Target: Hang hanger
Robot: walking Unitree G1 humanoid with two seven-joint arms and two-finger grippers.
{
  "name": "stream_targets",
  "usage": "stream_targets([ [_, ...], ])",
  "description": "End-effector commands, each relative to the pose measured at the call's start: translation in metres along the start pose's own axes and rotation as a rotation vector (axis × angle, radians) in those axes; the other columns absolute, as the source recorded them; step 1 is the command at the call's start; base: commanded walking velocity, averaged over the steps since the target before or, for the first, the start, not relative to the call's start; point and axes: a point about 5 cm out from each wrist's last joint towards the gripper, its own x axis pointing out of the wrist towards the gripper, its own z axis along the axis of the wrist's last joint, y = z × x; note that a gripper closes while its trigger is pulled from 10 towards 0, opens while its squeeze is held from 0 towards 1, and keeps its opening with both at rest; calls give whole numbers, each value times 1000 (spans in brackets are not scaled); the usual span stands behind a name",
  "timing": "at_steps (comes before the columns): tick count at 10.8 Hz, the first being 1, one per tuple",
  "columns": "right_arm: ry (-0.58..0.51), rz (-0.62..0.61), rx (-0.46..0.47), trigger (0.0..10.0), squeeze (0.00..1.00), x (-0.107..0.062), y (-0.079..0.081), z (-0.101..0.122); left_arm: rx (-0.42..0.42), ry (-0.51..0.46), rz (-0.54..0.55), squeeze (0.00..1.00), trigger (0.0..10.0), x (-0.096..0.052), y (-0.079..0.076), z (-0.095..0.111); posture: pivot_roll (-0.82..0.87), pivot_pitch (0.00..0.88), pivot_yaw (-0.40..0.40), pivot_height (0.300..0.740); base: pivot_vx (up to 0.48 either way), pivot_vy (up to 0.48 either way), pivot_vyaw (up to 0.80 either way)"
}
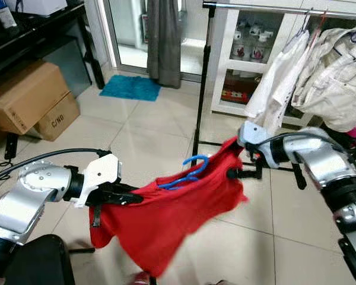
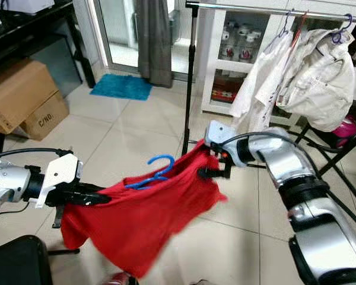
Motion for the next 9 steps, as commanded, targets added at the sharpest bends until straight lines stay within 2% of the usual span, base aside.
stream_targets([
  [1,14,44,-58,10000,1000,-14,0,7,-1,26,26,0,0,-8,3,-3,-12,23,1,740,0,0,0],
  [2,117,44,-164,10000,1000,-21,-1,7,-9,43,41,0,0,-10,4,-7,-15,22,-4,740,0,0,0],
  [3,192,-17,-228,10000,1000,-26,-8,11,-28,26,49,0,0,-10,3,-7,-21,23,-6,740,0,0,0],
  [4,131,15,-192,10000,0,-28,-6,23,-37,4,37,0,0,-7,0,-6,-24,19,-9,740,0,0,0],
  [6,141,0,-211,10000,0,-29,-9,24,-39,0,29,0,0,-2,-2,-7,-21,13,-12,740,0,0,0],
  [7,93,50,-192,10000,0,-29,-6,26,-36,-7,42,0,0,-3,-1,-7,-17,10,-16,740,0,0,0],
  [8,171,-107,-240,10000,0,-29,-18,21,-35,-28,65,0,0,-4,1,-5,-14,5,-19,740,0,0,0],
  [9,99,-132,-202,10000,0,-28,-15,20,-38,-75,85,0,0,-6,1,0,-8,3,-18,740,0,0,0],
])
